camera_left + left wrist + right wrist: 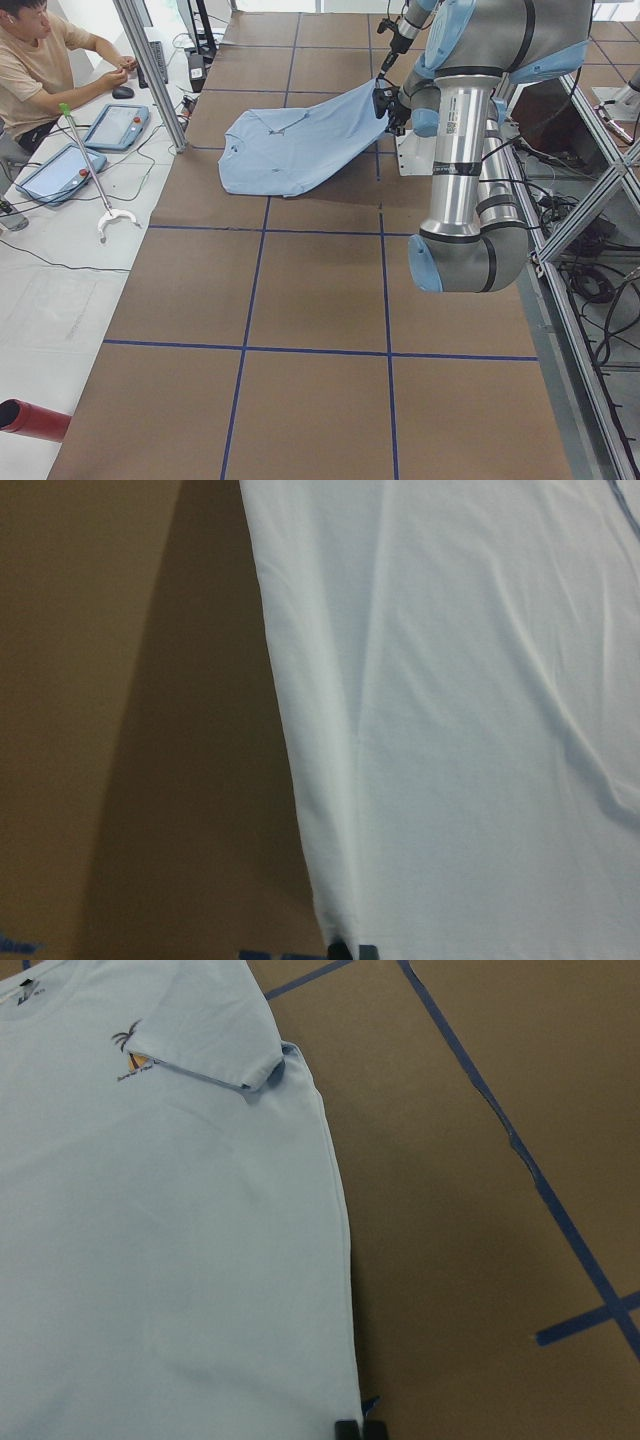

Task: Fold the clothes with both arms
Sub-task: 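Lift the hem with both grippers and fold it toward the collar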

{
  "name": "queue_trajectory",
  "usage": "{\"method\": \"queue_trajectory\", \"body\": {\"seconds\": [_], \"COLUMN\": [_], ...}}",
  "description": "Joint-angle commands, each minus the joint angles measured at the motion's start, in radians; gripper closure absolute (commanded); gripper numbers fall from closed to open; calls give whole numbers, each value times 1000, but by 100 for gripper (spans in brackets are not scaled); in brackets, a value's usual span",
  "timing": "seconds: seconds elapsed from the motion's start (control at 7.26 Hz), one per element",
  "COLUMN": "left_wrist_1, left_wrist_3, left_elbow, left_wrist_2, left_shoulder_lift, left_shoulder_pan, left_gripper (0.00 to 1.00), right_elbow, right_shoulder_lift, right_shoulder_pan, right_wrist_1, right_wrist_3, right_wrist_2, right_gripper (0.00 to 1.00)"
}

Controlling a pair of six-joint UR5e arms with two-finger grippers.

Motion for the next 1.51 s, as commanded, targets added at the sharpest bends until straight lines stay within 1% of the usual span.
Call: {"method": "queue_trajectory", "body": {"seconds": [0.0, 0.14, 0.28, 0.41, 0.55, 0.69, 0.83, 0.96, 1.1, 1.24, 1.38], "left_wrist_1": [62, 63, 65, 65, 66, 69, 70, 68, 60, 59, 18], "left_wrist_3": [54, 136, 189, 261, 310, 367, 401, 442, 479, 510, 548], "left_elbow": [-47, -31, 7, 53, 117, 207, 282, 342, 417, 496, 583], "left_wrist_2": [-53, -71, -76, -112, -154, -156, -157, -160, -159, -156, -154], "left_shoulder_lift": [-10, -26, -39, -71, -110, -178, -227, -267, -298, -336, -364], "left_shoulder_pan": [-60, -126, -201, -293, -373, -437, -484, -528, -559, -585, -613], "left_gripper": [100, 100, 100, 100, 100, 100, 100, 100, 100, 100, 100], "right_elbow": [71, 40, -5, -56, -142, -249, -326, -381, -464, -588, -681], "right_shoulder_lift": [91, 168, 225, 262, 317, 367, 418, 447, 455, 457, 457], "right_shoulder_pan": [64, 143, 243, 352, 454, 553, 630, 700, 745, 764, 797], "right_wrist_1": [-132, -153, -161, -161, -155, -149, -147, -141, -38, 88, 198], "right_wrist_3": [-70, -125, -197, -262, -345, -411, -452, -503, -541, -543, -552], "right_wrist_2": [79, 114, 169, 221, 266, 296, 303, 353, 367, 367, 369], "right_gripper": [100, 100, 100, 100, 100, 100, 100, 100, 100, 100, 100]}}
